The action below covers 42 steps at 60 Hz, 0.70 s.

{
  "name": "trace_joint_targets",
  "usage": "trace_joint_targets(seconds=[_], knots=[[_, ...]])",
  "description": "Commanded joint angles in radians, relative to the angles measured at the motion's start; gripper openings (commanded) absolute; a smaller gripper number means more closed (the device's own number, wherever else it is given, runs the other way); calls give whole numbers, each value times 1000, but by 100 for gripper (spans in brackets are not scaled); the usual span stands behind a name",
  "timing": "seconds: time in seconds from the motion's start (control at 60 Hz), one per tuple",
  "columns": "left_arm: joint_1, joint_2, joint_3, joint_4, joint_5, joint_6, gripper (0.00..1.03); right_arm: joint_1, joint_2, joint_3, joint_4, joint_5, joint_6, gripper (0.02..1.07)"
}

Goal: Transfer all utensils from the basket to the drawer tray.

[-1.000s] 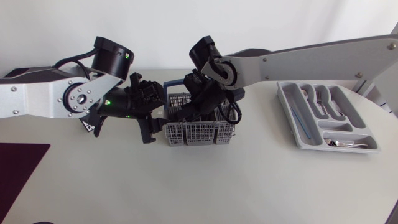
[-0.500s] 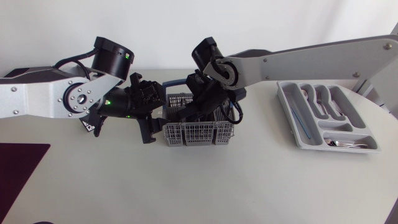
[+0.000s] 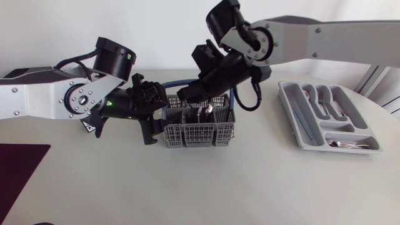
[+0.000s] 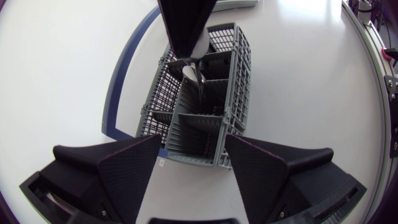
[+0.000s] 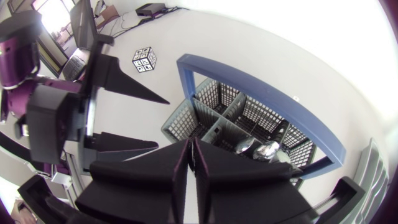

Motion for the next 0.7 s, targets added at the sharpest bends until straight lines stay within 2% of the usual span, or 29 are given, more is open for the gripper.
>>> trace_joint_targets(seconds=[0.0,0.167,0.283,0.383,0.5,0.683], knots=[[-9,16,-20,13,9,11,73,3,-56,-23,-33,-24,32,8],[-16,18,-17,15,7,6,73,-72,-147,-52,-87,-180,62,8],[-21,19,-12,15,5,-2,73,-182,-231,-107,-117,-317,70,8],[-30,19,-9,15,1,-12,73,-283,-312,-171,-137,-392,61,8],[-47,33,12,15,-19,-42,73,-411,-400,-247,-209,-404,4,8],[-85,71,57,13,-57,-89,73,-567,-496,-359,-268,-292,-77,8]])
